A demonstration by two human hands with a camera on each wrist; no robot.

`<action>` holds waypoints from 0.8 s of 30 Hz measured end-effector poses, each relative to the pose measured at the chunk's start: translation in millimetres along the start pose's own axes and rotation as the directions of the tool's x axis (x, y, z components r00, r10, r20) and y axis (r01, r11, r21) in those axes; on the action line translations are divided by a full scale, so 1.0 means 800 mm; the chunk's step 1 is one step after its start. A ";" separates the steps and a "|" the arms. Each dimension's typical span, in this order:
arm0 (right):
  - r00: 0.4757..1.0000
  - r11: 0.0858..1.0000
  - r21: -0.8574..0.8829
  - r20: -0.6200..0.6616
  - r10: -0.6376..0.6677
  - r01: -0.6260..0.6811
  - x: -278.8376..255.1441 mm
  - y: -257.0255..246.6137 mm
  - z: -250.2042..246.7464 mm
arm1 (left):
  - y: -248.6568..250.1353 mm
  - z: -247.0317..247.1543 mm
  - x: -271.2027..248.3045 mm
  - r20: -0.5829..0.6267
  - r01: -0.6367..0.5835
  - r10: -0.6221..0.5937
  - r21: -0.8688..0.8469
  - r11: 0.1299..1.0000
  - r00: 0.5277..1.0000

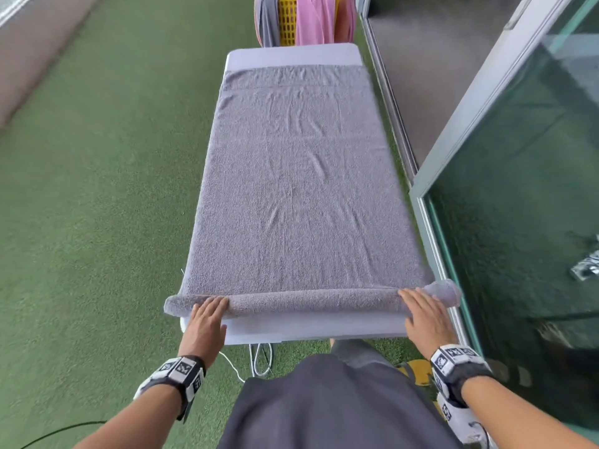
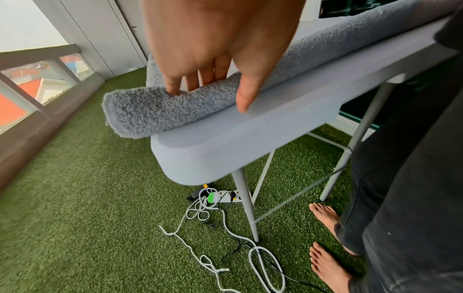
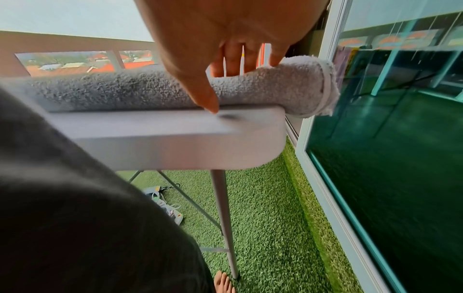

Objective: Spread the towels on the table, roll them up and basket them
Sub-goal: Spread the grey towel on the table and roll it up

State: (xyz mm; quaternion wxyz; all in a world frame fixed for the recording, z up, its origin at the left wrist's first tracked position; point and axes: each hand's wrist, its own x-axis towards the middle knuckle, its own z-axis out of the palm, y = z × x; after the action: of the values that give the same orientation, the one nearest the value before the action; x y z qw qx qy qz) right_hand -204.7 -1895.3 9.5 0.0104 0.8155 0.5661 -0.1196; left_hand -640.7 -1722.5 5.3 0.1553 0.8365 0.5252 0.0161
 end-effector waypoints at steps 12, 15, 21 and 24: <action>0.995 0.991 0.091 0.010 0.098 -0.099 -0.044 -0.004 0.009 | 0.009 -0.008 -0.034 -0.027 -0.053 0.053 -0.001 0.999 0.998; 0.995 0.996 0.025 0.054 0.083 -0.085 -0.025 -0.007 -0.014 | 0.007 -0.015 -0.022 -0.034 -0.082 0.081 -0.034 0.996 0.996; 0.995 0.993 0.117 -0.097 0.033 -0.022 0.003 -0.005 -0.023 | -0.003 -0.003 0.007 0.000 -0.036 0.036 0.038 0.999 0.999; 1.000 0.996 0.092 0.017 0.017 -0.018 -0.024 -0.006 0.008 | -0.001 0.010 -0.018 0.072 -0.064 0.062 0.032 0.997 0.996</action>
State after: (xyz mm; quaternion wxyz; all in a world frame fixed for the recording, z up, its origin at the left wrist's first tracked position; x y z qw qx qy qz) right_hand -216.9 -1912.5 8.1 -0.0215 0.8190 0.5528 -0.1523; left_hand -646.0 -1737.2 -0.7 0.1590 0.8553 0.4929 -0.0175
